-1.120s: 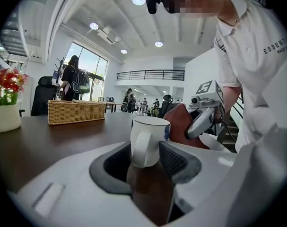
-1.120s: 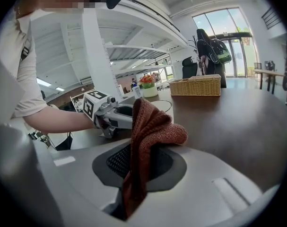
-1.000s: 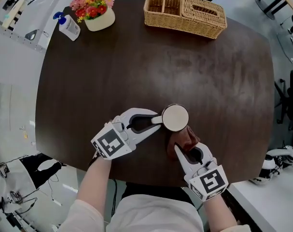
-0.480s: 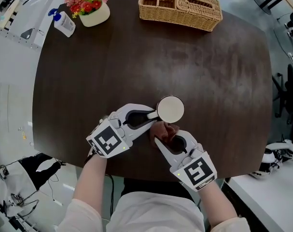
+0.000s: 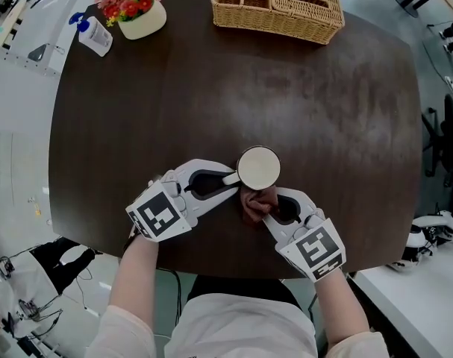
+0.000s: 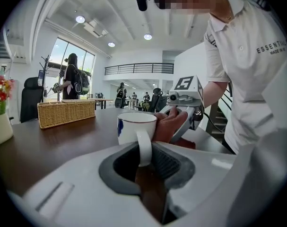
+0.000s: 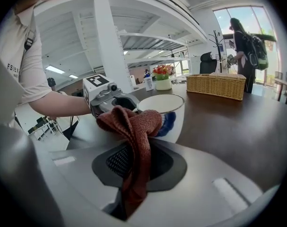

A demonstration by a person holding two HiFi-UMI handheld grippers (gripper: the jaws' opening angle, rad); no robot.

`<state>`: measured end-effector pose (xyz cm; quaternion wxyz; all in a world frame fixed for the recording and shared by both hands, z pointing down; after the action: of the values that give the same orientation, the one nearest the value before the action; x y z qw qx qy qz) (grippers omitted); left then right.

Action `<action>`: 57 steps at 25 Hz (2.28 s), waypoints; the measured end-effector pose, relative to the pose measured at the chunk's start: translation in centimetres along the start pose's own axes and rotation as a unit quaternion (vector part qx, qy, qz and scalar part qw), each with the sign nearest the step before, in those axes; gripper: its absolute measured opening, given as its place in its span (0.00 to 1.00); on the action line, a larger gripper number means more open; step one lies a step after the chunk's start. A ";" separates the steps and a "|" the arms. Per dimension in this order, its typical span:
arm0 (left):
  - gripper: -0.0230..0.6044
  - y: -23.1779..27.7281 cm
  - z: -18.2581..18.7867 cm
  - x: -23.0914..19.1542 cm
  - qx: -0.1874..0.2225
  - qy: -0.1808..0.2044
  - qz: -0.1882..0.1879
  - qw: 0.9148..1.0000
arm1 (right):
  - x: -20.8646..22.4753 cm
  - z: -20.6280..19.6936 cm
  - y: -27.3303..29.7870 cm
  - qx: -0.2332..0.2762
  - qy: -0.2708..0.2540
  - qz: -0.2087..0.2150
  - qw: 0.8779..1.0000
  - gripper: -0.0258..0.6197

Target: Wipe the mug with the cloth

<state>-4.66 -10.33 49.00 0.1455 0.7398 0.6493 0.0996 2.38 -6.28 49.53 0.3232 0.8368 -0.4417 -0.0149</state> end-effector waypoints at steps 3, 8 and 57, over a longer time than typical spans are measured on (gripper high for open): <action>0.16 0.0 0.0 0.0 0.001 0.002 -0.001 1.000 | 1.5 -1.1 -0.7 -0.013 0.021 -0.017 1.000 0.17; 0.16 -0.1 0.0 -0.3 -0.002 0.000 0.005 1.000 | 5.3 -1.8 -3.1 0.000 0.078 -0.077 0.994 0.16; 0.16 -0.3 0.3 -4.3 -0.034 0.002 -0.065 0.997 | 10.0 7.0 3.3 -0.112 -0.264 0.270 0.919 0.16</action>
<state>-5.47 -14.58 48.83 0.1760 0.6903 0.6926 0.1132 3.91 -18.77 48.42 0.2782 0.6095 -0.7158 -0.1970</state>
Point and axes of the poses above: the fingertips, and each gripper's own axes: y forward along the fingers, x to its right, z out of its top, the point moved 3 cm from there along -y, backward along the fingers, and after that the axes turned 4 degrees about z, right-handed, at the moved point
